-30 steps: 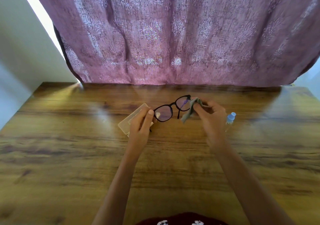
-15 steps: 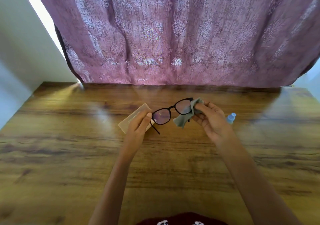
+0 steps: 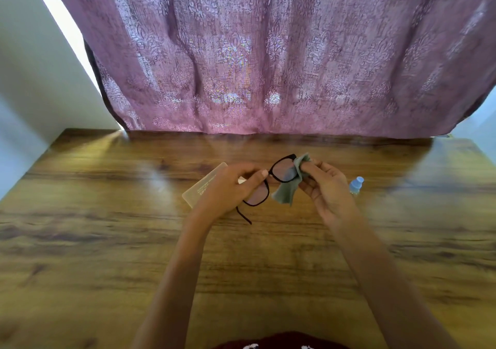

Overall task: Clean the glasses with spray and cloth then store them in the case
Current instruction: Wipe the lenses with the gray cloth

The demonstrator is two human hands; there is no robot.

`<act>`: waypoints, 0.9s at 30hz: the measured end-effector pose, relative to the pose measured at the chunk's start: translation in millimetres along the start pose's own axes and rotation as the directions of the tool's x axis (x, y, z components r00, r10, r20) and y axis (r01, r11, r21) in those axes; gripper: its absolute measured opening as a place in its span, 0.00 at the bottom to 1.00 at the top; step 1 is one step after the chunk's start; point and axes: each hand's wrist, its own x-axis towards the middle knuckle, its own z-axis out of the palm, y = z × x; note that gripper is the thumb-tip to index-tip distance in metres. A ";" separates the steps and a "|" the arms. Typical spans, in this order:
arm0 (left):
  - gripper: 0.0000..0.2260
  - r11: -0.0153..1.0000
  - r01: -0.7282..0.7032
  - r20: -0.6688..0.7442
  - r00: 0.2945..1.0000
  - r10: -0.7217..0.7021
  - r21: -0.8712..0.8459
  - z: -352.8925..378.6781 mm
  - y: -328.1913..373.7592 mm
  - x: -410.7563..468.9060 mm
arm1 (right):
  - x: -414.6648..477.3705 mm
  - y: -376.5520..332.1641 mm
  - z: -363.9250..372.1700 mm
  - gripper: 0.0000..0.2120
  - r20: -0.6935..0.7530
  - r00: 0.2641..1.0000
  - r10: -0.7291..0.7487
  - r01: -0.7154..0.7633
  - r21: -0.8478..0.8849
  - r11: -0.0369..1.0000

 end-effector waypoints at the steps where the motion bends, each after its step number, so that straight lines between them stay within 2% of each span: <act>1: 0.10 1.000 -0.010 0.003 1.000 0.010 0.028 -0.3 1.0 0.0 | -0.4 0.6 0.1 0.05 -0.009 0.999 -0.031 0.030 -0.026 0.999; 5: 0.08 0.995 0.003 0.029 1.000 -0.006 0.101 2.5 3.3 0.0 | -3.0 2.9 2.6 0.04 -0.061 0.982 -0.177 0.160 -0.211 0.964; 9: 0.08 0.989 -0.014 0.022 1.000 0.011 0.146 5.4 4.4 0.3 | -8.9 3.3 4.8 0.05 -0.005 0.924 -0.382 0.337 -0.458 0.823; 12: 0.09 0.992 -0.006 -0.007 1.000 0.007 0.126 5.6 6.2 0.7 | -13.0 4.4 4.9 0.07 0.156 0.811 -0.563 0.521 -0.629 0.577; 15: 0.10 0.993 -0.009 -0.050 0.999 0.015 0.122 7.0 2.3 1.6 | -9.6 10.7 1.7 0.07 0.395 0.612 -0.685 0.686 -0.696 0.211; 16: 0.10 0.993 -0.009 -0.058 0.998 0.016 0.118 7.9 0.0 2.4 | -7.1 14.1 -0.1 0.09 0.434 0.566 -0.701 0.693 -0.711 0.119; 18: 0.12 0.992 -0.002 -0.070 0.997 0.011 0.126 9.3 -4.6 4.7 | -3.6 19.2 -1.7 0.07 0.445 0.507 -0.738 0.676 -0.736 0.020; 23: 0.13 0.986 -0.005 -0.101 0.995 0.022 0.166 8.6 -5.3 6.5 | -2.0 27.5 -0.5 0.05 0.496 0.441 -0.748 0.656 -0.747 -0.108; 27: 0.13 0.971 -0.020 -0.111 0.993 0.047 0.237 8.6 -5.2 7.0 | -8.0 34.6 3.9 0.06 0.624 0.409 -0.666 0.711 -0.675 -0.197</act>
